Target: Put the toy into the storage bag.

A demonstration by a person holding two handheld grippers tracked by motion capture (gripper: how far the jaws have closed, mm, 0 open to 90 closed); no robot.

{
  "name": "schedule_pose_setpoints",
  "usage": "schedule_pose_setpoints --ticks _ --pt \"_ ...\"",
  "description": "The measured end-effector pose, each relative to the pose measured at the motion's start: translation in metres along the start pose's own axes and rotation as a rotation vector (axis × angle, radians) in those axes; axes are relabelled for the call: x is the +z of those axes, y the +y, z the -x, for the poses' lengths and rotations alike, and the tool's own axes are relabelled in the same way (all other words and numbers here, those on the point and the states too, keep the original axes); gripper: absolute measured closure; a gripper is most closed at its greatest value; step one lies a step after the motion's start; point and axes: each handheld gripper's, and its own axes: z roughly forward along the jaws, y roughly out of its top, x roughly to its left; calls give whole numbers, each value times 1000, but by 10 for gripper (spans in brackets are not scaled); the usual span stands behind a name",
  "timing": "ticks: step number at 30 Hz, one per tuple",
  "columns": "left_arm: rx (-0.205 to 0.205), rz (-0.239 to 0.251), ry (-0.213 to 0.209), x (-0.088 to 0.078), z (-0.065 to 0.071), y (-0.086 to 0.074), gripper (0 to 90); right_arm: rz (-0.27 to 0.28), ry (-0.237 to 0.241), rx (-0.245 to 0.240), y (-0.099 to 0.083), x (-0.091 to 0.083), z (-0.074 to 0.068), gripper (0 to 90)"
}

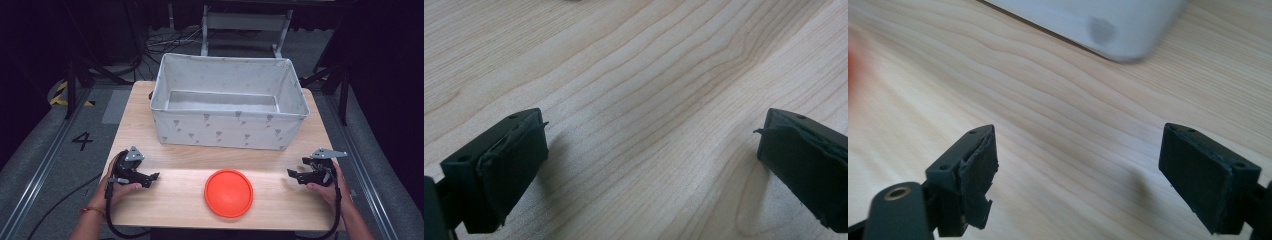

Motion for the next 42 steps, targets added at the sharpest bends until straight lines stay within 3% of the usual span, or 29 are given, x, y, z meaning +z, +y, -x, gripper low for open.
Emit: schedule_pose_setpoints --ticks 2,7,8,9,15,16,24,31,33,37,42 --pt "0 0 0 0 0 0 2 -9 51 -25 7 1 -14 191" --pt "0 0 1 0 0 0 2 -29 102 -81 16 7 -41 198" --pt "0 0 1 0 0 0 2 -29 102 -81 16 7 -41 198" --pt "-1 1 1 0 0 0 2 -29 120 -105 20 9 -51 198" --pt "-1 3 2 0 0 0 2 -29 174 -143 29 15 -76 197" --pt "-1 2 1 0 0 0 2 -40 195 -165 32 19 -86 193" --pt "0 2 2 0 0 0 2 -82 254 -236 41 38 -114 190" --pt "0 0 0 0 0 0 2 -116 263 -310 48 56 -138 187" --pt "0 0 0 0 0 0 2 -126 226 -332 49 62 -142 187" --pt "-2 2 2 0 0 0 2 -181 249 -334 49 77 -147 144" --pt "-2 2 2 0 0 0 2 -179 262 -334 49 82 -149 81"
